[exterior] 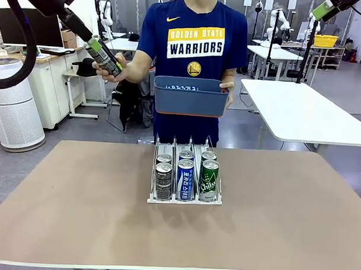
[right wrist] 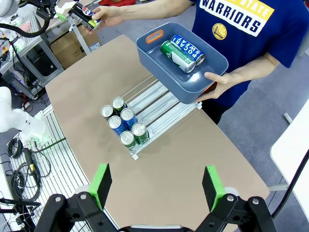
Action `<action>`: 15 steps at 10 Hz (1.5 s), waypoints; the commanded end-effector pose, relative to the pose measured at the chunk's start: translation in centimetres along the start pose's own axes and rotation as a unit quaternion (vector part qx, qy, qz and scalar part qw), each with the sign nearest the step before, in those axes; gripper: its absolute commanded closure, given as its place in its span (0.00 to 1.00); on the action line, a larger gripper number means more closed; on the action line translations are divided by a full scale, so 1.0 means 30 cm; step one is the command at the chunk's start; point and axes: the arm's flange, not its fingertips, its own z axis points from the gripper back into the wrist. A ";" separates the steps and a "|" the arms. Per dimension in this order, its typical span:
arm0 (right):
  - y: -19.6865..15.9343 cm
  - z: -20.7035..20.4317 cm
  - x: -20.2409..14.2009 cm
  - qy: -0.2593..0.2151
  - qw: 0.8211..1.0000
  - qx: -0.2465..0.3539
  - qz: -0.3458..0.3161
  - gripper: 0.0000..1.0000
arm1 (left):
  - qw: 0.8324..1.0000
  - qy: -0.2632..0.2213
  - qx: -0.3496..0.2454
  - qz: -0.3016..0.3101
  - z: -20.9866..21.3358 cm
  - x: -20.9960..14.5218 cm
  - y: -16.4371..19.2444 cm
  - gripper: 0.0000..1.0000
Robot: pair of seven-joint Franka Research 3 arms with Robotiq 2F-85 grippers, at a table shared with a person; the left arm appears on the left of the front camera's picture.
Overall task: Fill the beverage cans into the dispenser.
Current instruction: Pick up the Pepsi coke handed by the human.
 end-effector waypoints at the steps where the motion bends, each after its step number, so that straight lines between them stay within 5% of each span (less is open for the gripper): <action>1: 0.002 0.001 0.000 0.000 1.000 0.000 0.000 0.00 | 1.000 -0.018 -0.004 -0.016 -0.020 -0.021 0.003 0.00; 12: 0.002 0.001 0.000 0.000 1.000 0.000 0.000 0.00 | 0.999 -0.016 -0.032 -0.006 -0.091 -0.033 0.025 0.00; 13: 0.002 0.001 0.000 0.000 1.000 0.000 0.000 0.00 | 0.999 -0.015 -0.031 -0.005 -0.092 -0.034 0.028 0.60; 14: 0.002 0.001 0.000 0.000 1.000 0.000 0.000 0.00 | 1.000 -0.014 -0.026 -0.008 -0.093 -0.033 0.026 0.60; 15: 0.002 0.001 0.000 0.000 1.000 0.000 0.000 0.00 | 1.000 -0.010 -0.028 -0.009 -0.096 -0.034 0.031 1.00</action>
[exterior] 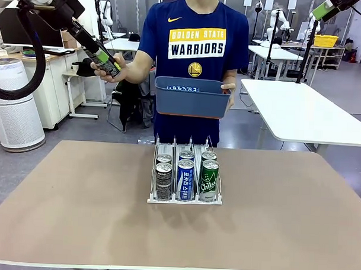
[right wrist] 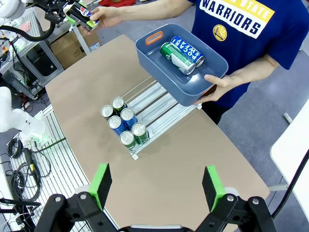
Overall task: Fill the beverage cans into the dispenser.
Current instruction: Pick up the Pepsi coke handed by the human.
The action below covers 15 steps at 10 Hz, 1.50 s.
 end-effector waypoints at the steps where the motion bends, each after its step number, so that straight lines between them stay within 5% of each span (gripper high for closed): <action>1: 0.002 0.001 0.000 0.000 1.000 0.000 0.000 0.00 | 1.000 0.007 0.002 -0.002 -0.002 -0.007 0.009 0.65; 2: 0.002 0.001 0.000 0.000 1.000 0.000 0.000 0.00 | 1.000 0.007 0.004 0.001 -0.002 -0.007 0.008 1.00; 15: 0.002 0.001 0.000 0.000 1.000 0.000 0.000 0.00 | 1.000 0.008 -0.002 -0.001 0.000 -0.008 0.004 1.00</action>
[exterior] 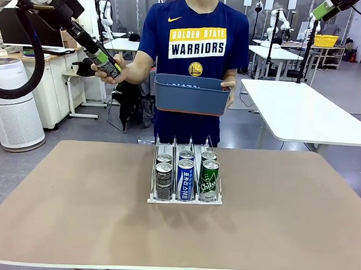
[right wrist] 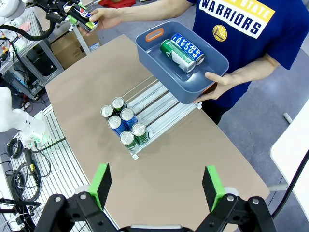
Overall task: Fill the beverage cans into the dispenser.
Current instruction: Pick up the Pepsi coke handed by the human, then place the picked Pepsi coke in the line of the Automatic Can Dispenser with the same cans.
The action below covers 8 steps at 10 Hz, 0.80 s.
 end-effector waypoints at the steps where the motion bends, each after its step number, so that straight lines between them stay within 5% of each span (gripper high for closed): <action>1: 0.002 0.001 0.000 0.000 1.000 0.000 0.001 0.00 | 1.000 0.001 -0.001 -0.004 -0.002 -0.004 0.001 1.00; 8: 0.002 0.001 0.000 0.000 1.000 0.000 0.001 0.00 | 1.000 0.001 -0.001 -0.004 -0.002 -0.004 0.001 1.00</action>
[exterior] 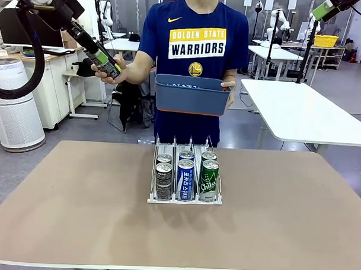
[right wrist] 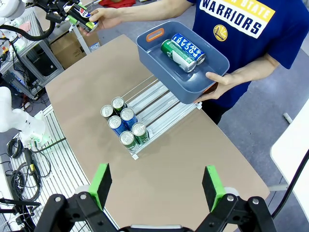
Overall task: Fill the beverage cans into the dispenser.
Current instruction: Place the picked Pepsi coke in the line of the Automatic Can Dispenser with the same cans.
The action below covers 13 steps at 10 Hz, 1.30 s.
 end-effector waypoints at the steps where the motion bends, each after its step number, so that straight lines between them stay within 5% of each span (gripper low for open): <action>1: 0.002 0.001 0.000 0.000 1.000 0.000 0.001 0.00 | 1.000 0.001 -0.001 -0.004 -0.002 -0.004 0.001 1.00; 13: 0.002 0.001 0.000 0.000 1.000 0.000 0.001 0.00 | 1.000 0.001 -0.001 -0.004 -0.002 -0.004 0.001 1.00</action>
